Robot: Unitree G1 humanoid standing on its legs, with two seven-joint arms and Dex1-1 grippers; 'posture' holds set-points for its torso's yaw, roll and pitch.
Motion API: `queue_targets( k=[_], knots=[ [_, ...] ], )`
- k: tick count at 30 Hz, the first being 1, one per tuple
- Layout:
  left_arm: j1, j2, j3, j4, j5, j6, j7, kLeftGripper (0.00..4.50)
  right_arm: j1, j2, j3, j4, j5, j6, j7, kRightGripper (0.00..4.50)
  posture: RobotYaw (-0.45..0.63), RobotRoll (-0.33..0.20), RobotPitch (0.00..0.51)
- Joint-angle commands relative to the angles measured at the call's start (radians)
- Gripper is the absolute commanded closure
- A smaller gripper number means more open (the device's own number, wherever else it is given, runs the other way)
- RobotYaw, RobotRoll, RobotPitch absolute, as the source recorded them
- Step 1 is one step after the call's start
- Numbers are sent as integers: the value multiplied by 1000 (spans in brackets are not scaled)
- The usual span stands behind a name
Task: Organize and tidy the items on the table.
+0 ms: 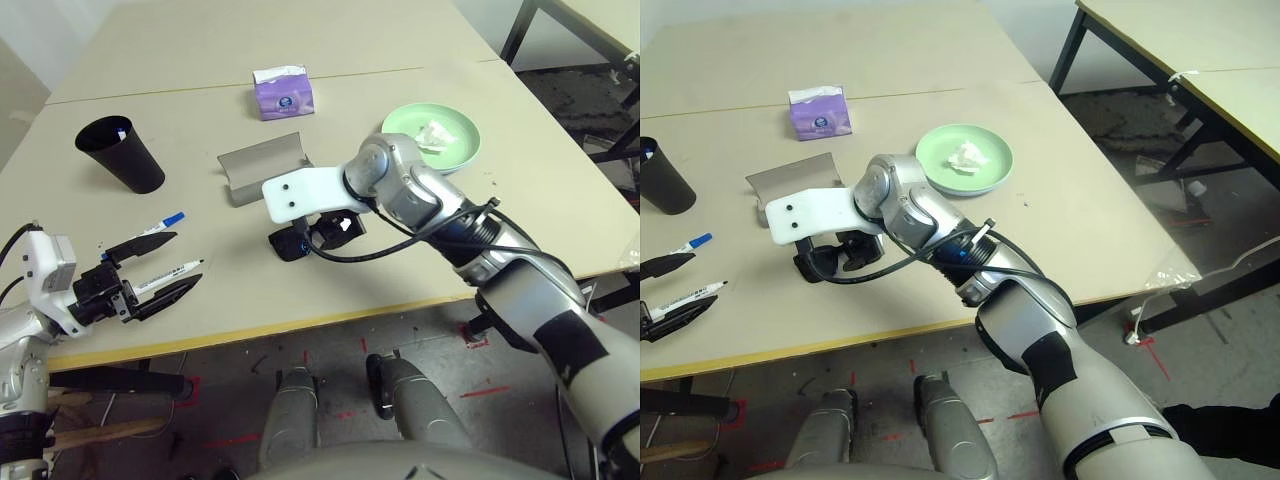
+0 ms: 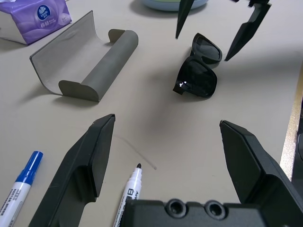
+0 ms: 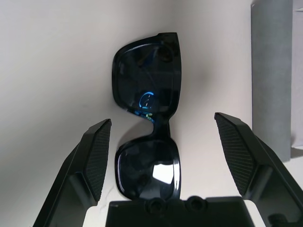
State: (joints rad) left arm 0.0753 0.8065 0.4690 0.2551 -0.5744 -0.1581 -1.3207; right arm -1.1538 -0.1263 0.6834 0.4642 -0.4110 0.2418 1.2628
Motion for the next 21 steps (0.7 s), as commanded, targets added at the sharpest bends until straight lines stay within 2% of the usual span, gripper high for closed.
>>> queue_targets(
  k=[1, 6, 18, 21],
  knots=[
    [23, -4, 3, -12, 6, -1, -3, 0, 12, 17, 16, 70, -12, -45, -40, 43, -4, 0, 174],
    [33, -2, 7, -17, 3, 1, -2, 0, 15, 25, 18, 122, -17, -74, -53, 43, -3, 0, 175],
    [25, -2, 4, -15, 5, 0, 4, 0, 35, 6, 18, 96, -21, -58, -9, 77, -6, 0, 173],
    [22, -3, 4, -16, 5, -1, 6, 0, 38, 7, 16, 83, -17, -50, 0, 1006, -6, 0, 172]
  ],
)
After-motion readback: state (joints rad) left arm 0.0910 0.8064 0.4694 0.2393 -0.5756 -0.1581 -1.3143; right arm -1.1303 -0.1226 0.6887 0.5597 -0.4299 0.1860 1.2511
